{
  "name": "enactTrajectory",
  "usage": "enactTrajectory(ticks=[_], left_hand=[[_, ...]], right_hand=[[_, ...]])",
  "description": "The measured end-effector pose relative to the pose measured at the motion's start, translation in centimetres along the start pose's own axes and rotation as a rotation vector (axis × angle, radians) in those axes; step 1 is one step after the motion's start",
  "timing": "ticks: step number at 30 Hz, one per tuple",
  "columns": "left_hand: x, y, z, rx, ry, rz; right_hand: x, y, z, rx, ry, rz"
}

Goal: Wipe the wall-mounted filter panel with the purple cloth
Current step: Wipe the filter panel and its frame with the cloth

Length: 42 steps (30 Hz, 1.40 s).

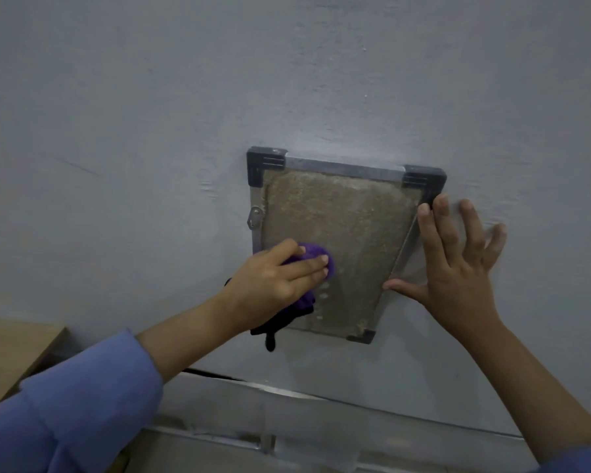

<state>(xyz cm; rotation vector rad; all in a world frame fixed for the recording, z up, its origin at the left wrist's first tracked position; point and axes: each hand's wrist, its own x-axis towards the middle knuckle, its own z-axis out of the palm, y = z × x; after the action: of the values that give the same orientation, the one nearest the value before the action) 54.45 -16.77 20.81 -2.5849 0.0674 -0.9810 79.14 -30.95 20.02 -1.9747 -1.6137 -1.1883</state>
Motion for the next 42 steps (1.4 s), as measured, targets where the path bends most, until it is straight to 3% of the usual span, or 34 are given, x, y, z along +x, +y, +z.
enactTrajectory(ticks=[3,8,13,18,20,22,26,27,30,32,39,42], left_hand=[[-0.1,-0.5,-0.1,-0.003,0.099,-0.114],[-1.5,1.5,1.3,-0.043,-0.099,-0.006],[-0.7,-0.3,0.1,-0.037,0.107,-0.146],[-1.5,1.2,0.4,-0.109,0.045,-0.151],[-2.3,2.3,0.4,-0.180,0.099,-0.258],[-2.5,3.5,0.1,-0.355,0.230,-0.488],[-1.9,5.6,-1.4,-1.010,0.414,-1.068],[-1.8,5.8,-1.7,-1.134,0.426,-1.138],[-1.6,6.7,-2.1,-1.342,0.439,-1.215],[-1.5,7.2,-2.1,-1.428,0.448,-1.228],[-1.6,7.9,-1.7,-1.303,0.351,-1.224],[-1.3,8.2,-2.0,-1.288,0.242,-1.122]], right_hand=[[0.0,-0.2,0.1,-0.019,0.009,0.010],[-0.1,-0.1,0.0,-0.011,-0.003,0.006],[0.0,-0.2,-0.1,0.007,0.007,0.003],[-0.2,-0.7,-0.6,0.021,-0.015,0.040],[-0.3,-1.2,-1.4,0.028,-0.052,0.077],[-0.6,-2.3,-2.2,0.049,-0.040,0.144],[-1.3,-6.5,-4.4,0.415,0.072,0.221],[-1.5,-7.5,-4.9,0.600,0.029,0.234],[-2.3,-10.4,-6.0,1.263,-0.326,0.399],[-2.9,-11.7,-5.8,1.529,-0.442,0.493],[-4.4,-12.7,-5.3,1.474,-0.341,0.627],[-4.5,-12.4,-5.5,1.340,-0.323,0.617]])
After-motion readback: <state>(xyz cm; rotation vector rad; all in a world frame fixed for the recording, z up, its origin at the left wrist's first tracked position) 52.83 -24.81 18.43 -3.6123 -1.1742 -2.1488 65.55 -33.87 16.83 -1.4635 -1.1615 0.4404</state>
